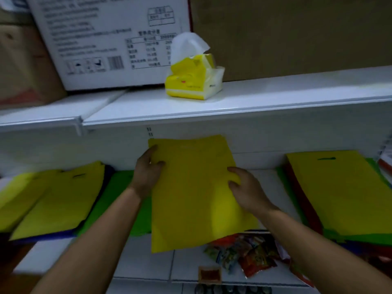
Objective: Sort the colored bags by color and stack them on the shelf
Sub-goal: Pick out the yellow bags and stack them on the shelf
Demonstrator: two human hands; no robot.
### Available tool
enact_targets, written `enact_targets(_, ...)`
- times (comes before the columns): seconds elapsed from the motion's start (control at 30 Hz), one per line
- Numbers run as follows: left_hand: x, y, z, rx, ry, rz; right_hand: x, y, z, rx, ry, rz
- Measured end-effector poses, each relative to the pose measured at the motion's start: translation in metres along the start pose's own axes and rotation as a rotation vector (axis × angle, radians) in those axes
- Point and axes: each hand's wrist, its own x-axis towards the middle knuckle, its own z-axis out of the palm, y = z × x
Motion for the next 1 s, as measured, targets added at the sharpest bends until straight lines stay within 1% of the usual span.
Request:
enact_targets(0.13,-0.01,-0.017,-0.065,0.158,0.15,-0.032,0.0,-0.034,0.049,0.019,-0.069,-0.057)
enact_targets(0.2,-0.016,-0.028,-0.098,0.218,0.212,-0.018,-0.002,-0.051,0.076,0.007,-0.107,-0.095)
enact_targets(0.27,-0.021,-0.041,-0.133,0.24,0.267,-0.037,-0.001,-0.07,0.103,-0.013,-0.123,-0.13)
enact_targets(0.33,-0.021,-0.052,-0.168,0.211,0.304,-0.117,0.001,-0.093,0.132,-0.031,-0.155,-0.149)
enact_targets(0.4,-0.018,-0.062,-0.202,0.199,0.297,-0.157,0.004,-0.118,0.164,-0.037,-0.193,-0.15)
enact_targets(0.5,-0.005,-0.079,-0.256,0.216,0.272,-0.164,0.013,-0.157,0.215,-0.03,-0.214,-0.149)
enact_targets(0.63,0.014,-0.095,-0.33,0.299,0.261,-0.164,0.026,-0.207,0.281,-0.012,-0.215,-0.135)
enact_targets(0.77,0.036,-0.119,-0.395,0.354,0.273,-0.173,0.035,-0.238,0.332,-0.007,-0.244,-0.149)
enact_targets(0.87,0.051,-0.132,-0.425,0.36,0.28,-0.185,0.045,-0.249,0.36,-0.005,-0.268,-0.158)
enact_targets(1.0,0.065,-0.152,-0.442,0.391,0.32,-0.149,0.064,-0.252,0.39,-0.003,-0.298,-0.134)
